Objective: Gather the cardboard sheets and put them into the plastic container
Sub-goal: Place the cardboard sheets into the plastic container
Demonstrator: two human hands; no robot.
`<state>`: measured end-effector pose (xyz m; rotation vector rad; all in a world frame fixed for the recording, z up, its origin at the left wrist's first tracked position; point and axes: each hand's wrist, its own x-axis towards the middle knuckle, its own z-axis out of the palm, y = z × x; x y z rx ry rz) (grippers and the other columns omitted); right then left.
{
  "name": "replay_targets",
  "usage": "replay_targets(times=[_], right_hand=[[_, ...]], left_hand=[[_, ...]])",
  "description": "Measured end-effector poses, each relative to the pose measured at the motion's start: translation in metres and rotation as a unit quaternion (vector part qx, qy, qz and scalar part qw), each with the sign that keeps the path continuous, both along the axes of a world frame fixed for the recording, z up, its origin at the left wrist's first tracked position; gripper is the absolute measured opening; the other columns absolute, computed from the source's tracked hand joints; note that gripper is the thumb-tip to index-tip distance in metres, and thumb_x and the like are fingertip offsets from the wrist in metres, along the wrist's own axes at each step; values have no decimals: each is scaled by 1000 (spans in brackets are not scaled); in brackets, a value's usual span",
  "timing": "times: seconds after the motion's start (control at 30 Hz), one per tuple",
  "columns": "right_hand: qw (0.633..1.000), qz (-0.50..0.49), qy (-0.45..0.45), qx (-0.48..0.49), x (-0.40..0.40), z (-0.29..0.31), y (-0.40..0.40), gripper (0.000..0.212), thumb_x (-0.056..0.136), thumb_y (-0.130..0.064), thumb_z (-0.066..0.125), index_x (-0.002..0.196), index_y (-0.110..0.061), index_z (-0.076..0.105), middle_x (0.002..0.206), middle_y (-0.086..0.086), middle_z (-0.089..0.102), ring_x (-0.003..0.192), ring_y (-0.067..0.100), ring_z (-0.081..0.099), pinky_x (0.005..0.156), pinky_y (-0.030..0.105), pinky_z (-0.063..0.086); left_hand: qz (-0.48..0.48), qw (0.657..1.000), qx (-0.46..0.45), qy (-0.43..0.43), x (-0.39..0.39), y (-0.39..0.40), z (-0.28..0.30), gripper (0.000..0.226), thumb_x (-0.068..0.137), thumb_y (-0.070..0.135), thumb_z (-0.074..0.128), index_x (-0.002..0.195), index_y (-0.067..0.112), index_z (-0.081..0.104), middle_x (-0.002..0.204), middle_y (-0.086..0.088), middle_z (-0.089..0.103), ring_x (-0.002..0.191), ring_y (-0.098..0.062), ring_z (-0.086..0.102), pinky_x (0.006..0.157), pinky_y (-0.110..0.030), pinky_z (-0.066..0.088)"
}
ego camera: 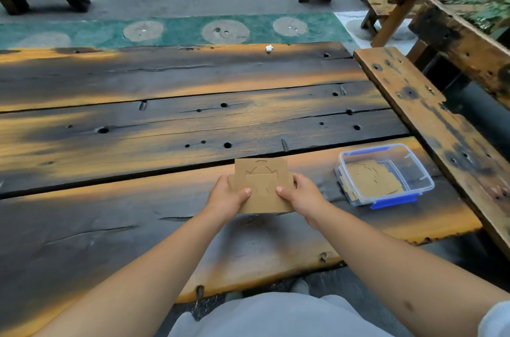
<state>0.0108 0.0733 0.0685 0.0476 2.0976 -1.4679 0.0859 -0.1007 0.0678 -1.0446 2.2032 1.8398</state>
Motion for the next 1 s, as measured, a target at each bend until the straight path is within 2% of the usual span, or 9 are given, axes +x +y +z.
replay_targets(times=[0.17, 0.3, 0.47, 0.7, 0.87, 1.0], right_hand=[[998, -50, 17, 31, 7, 7, 19, 27, 90, -13, 68, 115, -17, 60, 116, 7, 67, 103, 23, 64, 93, 42, 53], [994, -86, 19, 61, 17, 10, 39, 34, 89, -15, 68, 122, -11, 60, 119, 9, 66, 109, 27, 63, 98, 48, 51], [989, -124, 21, 82, 25, 11, 68, 38, 88, -16, 69, 125, -10, 60, 120, 9, 66, 108, 27, 63, 98, 48, 51], [988, -133, 21, 76, 27, 6, 107, 36, 89, -17, 69, 123, -11, 59, 119, 9, 67, 108, 26, 63, 99, 49, 50], [988, -139, 20, 67, 22, 4, 146, 35, 88, -19, 69, 122, -14, 59, 117, 5, 66, 108, 24, 62, 98, 47, 51], [987, -142, 26, 77, 11, 4, 194, 30, 87, -23, 70, 114, -22, 57, 112, 0, 66, 105, 21, 63, 95, 45, 52]], left_hand=[[-53, 998, -14, 1, -9, 12, 1, 34, 85, 21, 72, 111, 18, 51, 110, -3, 63, 101, -22, 61, 90, -38, 52], [-103, 994, -20, -3, -16, 28, -1, 35, 83, 24, 72, 111, 18, 52, 111, -3, 64, 103, -23, 61, 93, -44, 52], [-145, 989, -30, -11, -23, 55, 0, 38, 82, 24, 73, 113, 15, 52, 115, -7, 65, 105, -26, 61, 95, -46, 51], [-168, 983, -68, -36, -29, 96, 4, 41, 83, 28, 72, 115, 13, 51, 117, -7, 63, 107, -28, 60, 96, -44, 50], [-172, 979, -101, -41, -37, 136, 7, 53, 84, 28, 72, 126, 15, 44, 121, -7, 61, 110, -28, 59, 96, -43, 49], [-180, 975, -124, -47, -46, 183, 8, 47, 83, 32, 72, 117, 16, 45, 114, -5, 61, 102, -25, 59, 87, -38, 50]])
